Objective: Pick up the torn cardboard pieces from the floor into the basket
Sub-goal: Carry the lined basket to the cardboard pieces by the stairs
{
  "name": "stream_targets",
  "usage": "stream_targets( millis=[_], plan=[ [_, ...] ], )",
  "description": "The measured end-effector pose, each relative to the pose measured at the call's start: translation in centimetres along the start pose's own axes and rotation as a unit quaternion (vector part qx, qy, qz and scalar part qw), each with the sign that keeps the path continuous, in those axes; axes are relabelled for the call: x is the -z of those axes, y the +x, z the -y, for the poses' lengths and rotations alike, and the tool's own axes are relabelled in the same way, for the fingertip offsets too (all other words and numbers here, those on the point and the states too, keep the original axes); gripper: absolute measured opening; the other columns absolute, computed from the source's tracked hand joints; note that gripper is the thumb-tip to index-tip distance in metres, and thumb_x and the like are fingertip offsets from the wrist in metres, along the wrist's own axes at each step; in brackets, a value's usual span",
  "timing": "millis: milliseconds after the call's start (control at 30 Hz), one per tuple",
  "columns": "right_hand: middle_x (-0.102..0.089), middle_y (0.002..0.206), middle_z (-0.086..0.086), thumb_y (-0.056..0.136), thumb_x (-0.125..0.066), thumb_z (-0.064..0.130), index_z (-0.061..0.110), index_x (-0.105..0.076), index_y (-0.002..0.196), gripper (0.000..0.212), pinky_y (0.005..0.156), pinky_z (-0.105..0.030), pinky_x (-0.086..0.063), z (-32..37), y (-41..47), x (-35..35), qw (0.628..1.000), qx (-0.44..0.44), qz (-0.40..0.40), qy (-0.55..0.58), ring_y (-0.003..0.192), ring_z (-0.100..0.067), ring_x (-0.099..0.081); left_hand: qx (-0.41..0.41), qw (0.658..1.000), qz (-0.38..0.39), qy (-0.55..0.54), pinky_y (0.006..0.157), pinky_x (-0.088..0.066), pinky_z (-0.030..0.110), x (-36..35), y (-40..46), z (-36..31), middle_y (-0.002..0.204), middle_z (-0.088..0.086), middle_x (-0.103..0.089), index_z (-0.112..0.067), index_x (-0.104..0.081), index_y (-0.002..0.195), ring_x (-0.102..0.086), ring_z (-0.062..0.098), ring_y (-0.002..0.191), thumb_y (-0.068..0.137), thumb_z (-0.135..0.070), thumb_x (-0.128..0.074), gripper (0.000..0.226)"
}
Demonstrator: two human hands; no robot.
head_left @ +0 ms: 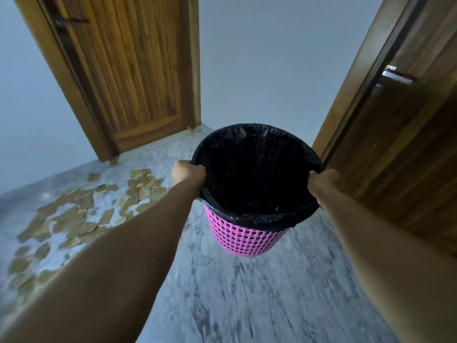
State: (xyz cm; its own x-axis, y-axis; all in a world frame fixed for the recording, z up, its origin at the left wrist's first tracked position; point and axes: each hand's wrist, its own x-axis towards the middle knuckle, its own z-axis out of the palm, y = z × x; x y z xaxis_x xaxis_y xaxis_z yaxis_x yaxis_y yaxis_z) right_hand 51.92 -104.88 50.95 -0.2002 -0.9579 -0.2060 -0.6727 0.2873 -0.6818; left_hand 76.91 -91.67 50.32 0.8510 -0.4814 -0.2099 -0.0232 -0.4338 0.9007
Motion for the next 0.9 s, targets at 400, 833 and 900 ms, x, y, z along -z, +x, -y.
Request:
stream_targets(
  millis=[400,833,900],
  plan=[
    [-0.059,0.124,-0.027,0.095,-0.059,0.03,-0.009,-0.054,0.123,0.048,0.094,-0.049,-0.051,15.4,2.6,-13.9,0.995,0.08,0.062,-0.02,0.11,-0.044,-0.059,0.057,0.989,-0.138,-0.018,0.06,-0.05,0.027,5.9,15.9,0.7,0.068,0.01,-0.061,-0.006,-0.071,0.077,-0.062,0.028,0.067,0.069,-0.005,-0.055,0.017],
    [-0.059,0.126,-0.026,0.092,-0.057,0.046,-0.005,-0.055,0.126,0.061,0.097,-0.046,-0.049,30.3,5.1,-28.6,0.938,0.252,0.23,-0.055,0.116,-0.043,-0.056,0.142,0.935,-0.321,-0.044,0.055,-0.045,0.023,12.3,25.2,1.6,0.069,0.009,-0.063,-0.006,-0.072,0.08,-0.056,0.024,0.056,0.068,-0.006,-0.061,0.016],
    [-0.059,0.127,-0.026,0.092,-0.055,0.048,-0.005,-0.054,0.127,0.064,0.098,-0.047,-0.048,31.8,4.3,-30.7,0.926,0.27,0.253,-0.073,0.117,-0.044,-0.056,0.153,0.925,-0.344,-0.058,0.055,-0.047,0.024,13.7,25.6,2.4,0.072,0.007,-0.067,-0.01,-0.073,0.082,-0.061,0.024,0.061,0.068,-0.012,-0.067,0.015]
  ],
)
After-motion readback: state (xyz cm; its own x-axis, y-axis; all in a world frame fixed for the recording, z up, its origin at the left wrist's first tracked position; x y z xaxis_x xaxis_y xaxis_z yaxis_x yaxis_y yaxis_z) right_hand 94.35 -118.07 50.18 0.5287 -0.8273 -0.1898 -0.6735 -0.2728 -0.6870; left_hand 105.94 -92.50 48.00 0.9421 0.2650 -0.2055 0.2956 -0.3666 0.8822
